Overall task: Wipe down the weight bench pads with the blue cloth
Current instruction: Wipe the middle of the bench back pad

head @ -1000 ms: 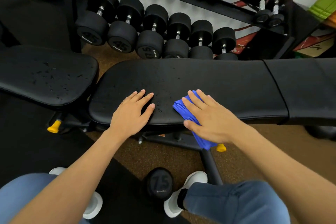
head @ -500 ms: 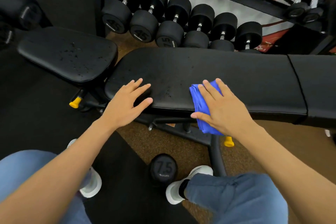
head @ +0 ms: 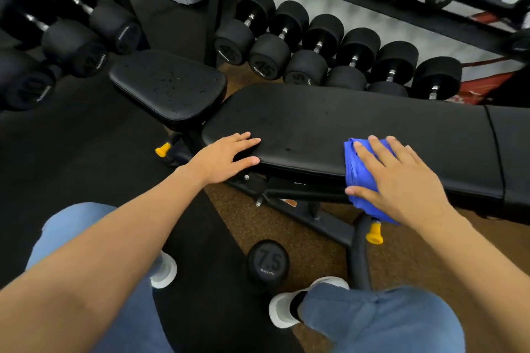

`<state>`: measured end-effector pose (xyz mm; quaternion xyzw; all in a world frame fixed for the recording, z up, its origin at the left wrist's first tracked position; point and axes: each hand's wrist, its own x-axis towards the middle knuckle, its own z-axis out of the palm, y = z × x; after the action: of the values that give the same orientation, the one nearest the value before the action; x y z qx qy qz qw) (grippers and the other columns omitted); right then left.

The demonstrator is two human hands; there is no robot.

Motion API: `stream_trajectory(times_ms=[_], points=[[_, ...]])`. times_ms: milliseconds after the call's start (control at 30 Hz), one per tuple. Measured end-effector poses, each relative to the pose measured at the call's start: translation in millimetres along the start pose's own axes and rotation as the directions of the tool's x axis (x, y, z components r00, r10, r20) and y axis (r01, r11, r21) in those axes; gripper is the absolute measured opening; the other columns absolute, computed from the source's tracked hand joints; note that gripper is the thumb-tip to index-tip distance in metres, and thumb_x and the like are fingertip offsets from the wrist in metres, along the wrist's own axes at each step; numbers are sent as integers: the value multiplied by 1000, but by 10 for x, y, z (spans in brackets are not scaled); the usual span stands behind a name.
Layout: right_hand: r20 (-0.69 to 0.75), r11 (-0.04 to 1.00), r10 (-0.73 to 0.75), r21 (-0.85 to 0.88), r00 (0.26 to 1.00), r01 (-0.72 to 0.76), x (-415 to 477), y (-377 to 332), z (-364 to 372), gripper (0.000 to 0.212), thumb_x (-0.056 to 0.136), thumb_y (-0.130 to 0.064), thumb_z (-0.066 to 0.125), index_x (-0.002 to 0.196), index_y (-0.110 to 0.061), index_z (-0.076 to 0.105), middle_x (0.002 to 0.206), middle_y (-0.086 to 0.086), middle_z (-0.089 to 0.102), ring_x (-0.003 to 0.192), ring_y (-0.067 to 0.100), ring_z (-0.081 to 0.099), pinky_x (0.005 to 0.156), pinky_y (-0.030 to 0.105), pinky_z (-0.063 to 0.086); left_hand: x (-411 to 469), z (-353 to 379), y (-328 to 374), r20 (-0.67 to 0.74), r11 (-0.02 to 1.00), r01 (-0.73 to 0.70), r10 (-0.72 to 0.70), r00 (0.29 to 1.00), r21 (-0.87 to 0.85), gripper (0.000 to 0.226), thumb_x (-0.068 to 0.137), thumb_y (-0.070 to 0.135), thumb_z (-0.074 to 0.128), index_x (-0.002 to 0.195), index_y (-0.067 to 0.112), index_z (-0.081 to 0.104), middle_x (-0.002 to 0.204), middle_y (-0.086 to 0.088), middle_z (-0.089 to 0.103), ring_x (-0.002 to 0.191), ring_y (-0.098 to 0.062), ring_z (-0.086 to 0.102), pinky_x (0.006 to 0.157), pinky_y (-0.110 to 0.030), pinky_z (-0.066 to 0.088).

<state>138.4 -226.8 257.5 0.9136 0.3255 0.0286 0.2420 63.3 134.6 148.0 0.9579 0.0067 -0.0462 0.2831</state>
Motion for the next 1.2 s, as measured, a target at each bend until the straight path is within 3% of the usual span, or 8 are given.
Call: stream_trajectory(times_ms=[167, 333, 433, 633, 833, 967, 1100, 1200], points=[[-5, 1000, 14, 25, 1000, -14, 194, -346, -22, 94, 87, -74, 24, 149, -7, 44, 151, 24, 43, 132, 56, 39, 108, 60, 36, 42, 60, -96, -65, 999, -44, 44, 997, -1, 67, 94, 72, 40, 155, 45, 33, 165, 9, 27, 153, -16, 22, 120, -34, 18], [11, 994, 12, 111, 1000, -13, 711, -1062, -138, 100, 82, -79, 17, 147, -9, 47, 152, 13, 47, 134, 56, 37, 107, 60, 38, 121, 76, -211, -185, 993, -119, 115, 976, -13, 59, 96, 71, 42, 147, 42, 49, 156, 12, 44, 140, -11, 38, 111, -25, 26], [49, 989, 23, 142, 999, -30, 889, -1338, -190, 100, 83, -79, 12, 148, -11, 46, 154, 10, 45, 139, 53, 33, 112, 57, 35, 202, 59, -277, -222, 982, -170, 149, 964, -79, 56, 98, 66, 38, 145, 40, 52, 149, 15, 52, 135, -8, 45, 114, -31, 31], [21, 999, 12, 40, 1000, -12, 496, -871, -76, 91, 90, -75, 21, 154, -13, 37, 159, 9, 38, 142, 50, 30, 113, 55, 35, 303, 76, -434, -223, 978, -201, 187, 957, -45, 56, 101, 64, 35, 150, 40, 45, 154, 9, 47, 143, -13, 38, 118, -35, 30], [134, 999, 41, -25, 990, -38, 427, -726, -34, 97, 92, -79, 0, 160, -11, 12, 167, 10, 17, 149, 49, 13, 119, 57, 19, 407, 68, -568, -200, 992, -123, 115, 973, -29, 62, 98, 69, 29, 149, 39, 47, 158, 7, 42, 146, -19, 34, 119, -44, 31], [79, 1000, 15, 14, 997, -16, 788, -1217, -142, 97, 91, -79, 10, 156, -10, 29, 161, 12, 32, 142, 54, 25, 112, 59, 31, 399, 111, -540, -203, 993, -112, 102, 974, -42, 62, 98, 69, 29, 149, 39, 48, 157, 6, 43, 145, -21, 34, 118, -46, 33], [117, 999, -10, 53, 993, 4, 1070, -1644, -243, 96, 88, -78, 18, 158, -12, 26, 162, 10, 30, 143, 53, 24, 114, 56, 31, 440, 31, -551, -181, 993, -113, 106, 978, -27, 65, 95, 73, 29, 147, 41, 50, 155, 7, 46, 143, -22, 37, 116, -44, 34], [117, 999, -22, 52, 993, 16, 918, -1485, -226, 94, 89, -76, 16, 156, -12, 30, 161, 9, 33, 143, 51, 27, 114, 55, 32, 446, -1, -542, -156, 991, -127, 121, 980, -31, 62, 96, 70, 32, 150, 44, 43, 159, 6, 40, 145, -25, 33, 118, -45, 33]])
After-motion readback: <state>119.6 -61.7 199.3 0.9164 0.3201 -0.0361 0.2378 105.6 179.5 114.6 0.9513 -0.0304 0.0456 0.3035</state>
